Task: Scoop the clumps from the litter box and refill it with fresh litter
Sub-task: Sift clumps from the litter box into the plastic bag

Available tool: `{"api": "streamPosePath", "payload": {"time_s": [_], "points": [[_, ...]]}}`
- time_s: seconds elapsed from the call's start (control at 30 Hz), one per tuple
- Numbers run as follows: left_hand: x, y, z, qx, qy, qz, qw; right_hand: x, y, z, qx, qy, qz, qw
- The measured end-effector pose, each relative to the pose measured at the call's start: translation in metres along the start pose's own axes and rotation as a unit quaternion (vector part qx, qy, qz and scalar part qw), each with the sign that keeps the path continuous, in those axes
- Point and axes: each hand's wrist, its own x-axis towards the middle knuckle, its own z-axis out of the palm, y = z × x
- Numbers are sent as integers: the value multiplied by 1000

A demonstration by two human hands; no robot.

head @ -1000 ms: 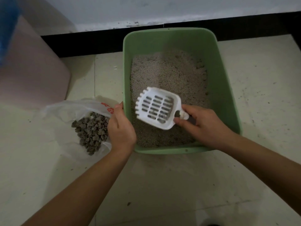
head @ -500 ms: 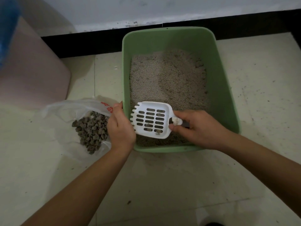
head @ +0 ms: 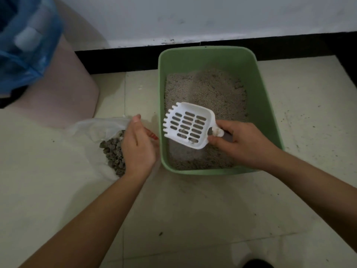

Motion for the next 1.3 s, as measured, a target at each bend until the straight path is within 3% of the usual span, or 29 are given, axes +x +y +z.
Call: {"api": "streamPosePath", "payload": {"time_s": [0.13, 0.23, 0.33, 0.43, 0.47, 0.53, 0.7, 0.77, 0.9, 0.97, 1.03, 1.17, 1.3], "points": [[25, -13, -53, 103, 130, 108, 980, 15, -45, 3, 22, 39, -22, 999], [33, -34, -80, 184, 187, 43, 964, 33, -81, 24, -66, 50, -86, 993], [26, -51, -91, 145, 142, -45, 978, 37, -105, 66, -258, -20, -112, 959], [17, -61, -98, 75, 108, -95, 987, 31, -112, 102, -456, -63, -232, 857], [16, -63, -99, 73, 109, -96, 987, 34, -112, 105, -470, -52, -242, 847], [16, -63, -101, 77, 111, -92, 987, 41, -113, 100, -428, -20, -245, 870], [24, -63, -104, 79, 109, -99, 986, 44, -104, 65, -251, -46, -166, 953], [22, -59, -98, 119, 123, -86, 982, 38, -93, 42, -169, -10, -130, 977], [15, -37, -77, 187, 143, 59, 970, 31, -64, -16, -87, 54, -4, 995], [13, -26, -60, 151, 104, 130, 974, 26, -45, -40, -122, 64, 39, 990], [10, -15, -40, 90, 49, 137, 985, 21, -28, -56, -179, 54, 54, 981], [5, 0, 5, 30, -35, 58, 997, 10, -6, -77, -296, -58, 93, 949], [4, -3, 38, 107, -95, -14, 990, 14, 2, -103, -382, -205, 144, 889]]}}
